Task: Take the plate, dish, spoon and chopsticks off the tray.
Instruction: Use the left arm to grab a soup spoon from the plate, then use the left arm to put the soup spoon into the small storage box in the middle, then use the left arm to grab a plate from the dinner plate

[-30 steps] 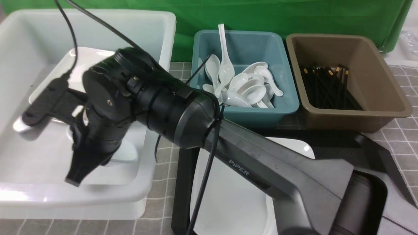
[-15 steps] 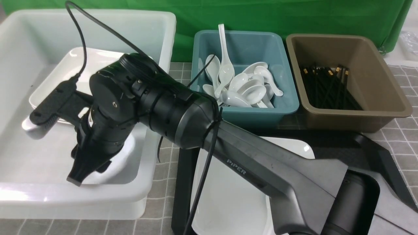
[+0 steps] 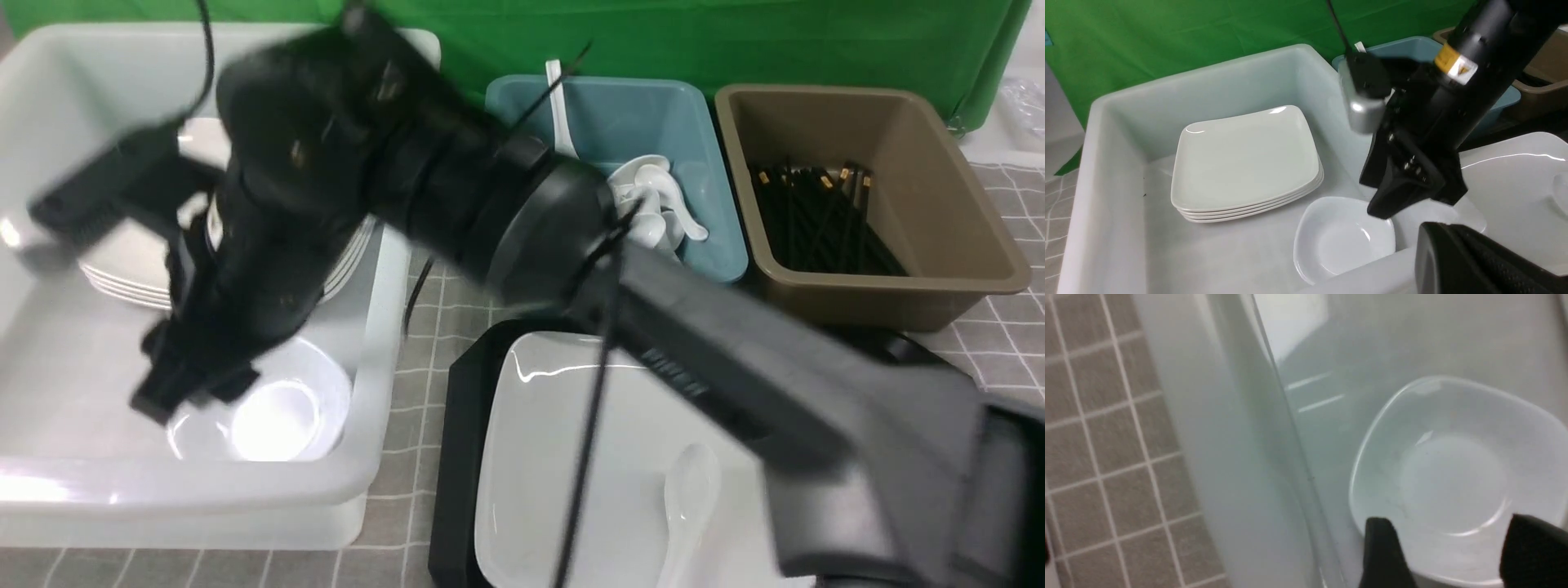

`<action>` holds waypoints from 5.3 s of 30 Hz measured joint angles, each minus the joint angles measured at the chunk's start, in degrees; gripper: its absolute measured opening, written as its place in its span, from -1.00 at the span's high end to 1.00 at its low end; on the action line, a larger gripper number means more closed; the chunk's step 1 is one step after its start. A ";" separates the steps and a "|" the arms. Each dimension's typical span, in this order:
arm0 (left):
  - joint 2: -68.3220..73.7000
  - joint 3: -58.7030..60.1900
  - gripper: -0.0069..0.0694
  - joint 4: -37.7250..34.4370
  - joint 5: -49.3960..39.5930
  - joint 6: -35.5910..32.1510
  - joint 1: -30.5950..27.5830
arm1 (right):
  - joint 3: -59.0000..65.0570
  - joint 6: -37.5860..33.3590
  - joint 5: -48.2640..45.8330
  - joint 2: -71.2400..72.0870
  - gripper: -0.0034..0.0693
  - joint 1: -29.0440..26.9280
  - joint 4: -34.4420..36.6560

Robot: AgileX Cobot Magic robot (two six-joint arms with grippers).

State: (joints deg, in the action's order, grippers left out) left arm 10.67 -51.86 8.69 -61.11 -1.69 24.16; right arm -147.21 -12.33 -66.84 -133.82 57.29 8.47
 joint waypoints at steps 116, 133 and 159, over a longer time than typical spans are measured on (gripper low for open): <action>89.91 -43.22 0.57 -8.69 10.20 -18.35 11.46 | 104.59 43.10 0.00 109.99 0.51 0.05 -23.14; 68.27 5.76 0.42 -8.35 20.15 -43.37 27.92 | 104.59 41.22 1.99 110.05 0.50 0.05 -23.25; 83.24 5.90 -0.16 3.28 37.51 -50.76 28.09 | 104.59 41.39 10.31 110.05 0.45 0.05 -15.67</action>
State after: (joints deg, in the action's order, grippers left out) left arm 93.90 -45.96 11.97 -23.60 -52.46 52.25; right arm -42.62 29.06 -56.53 -23.77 57.34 -7.20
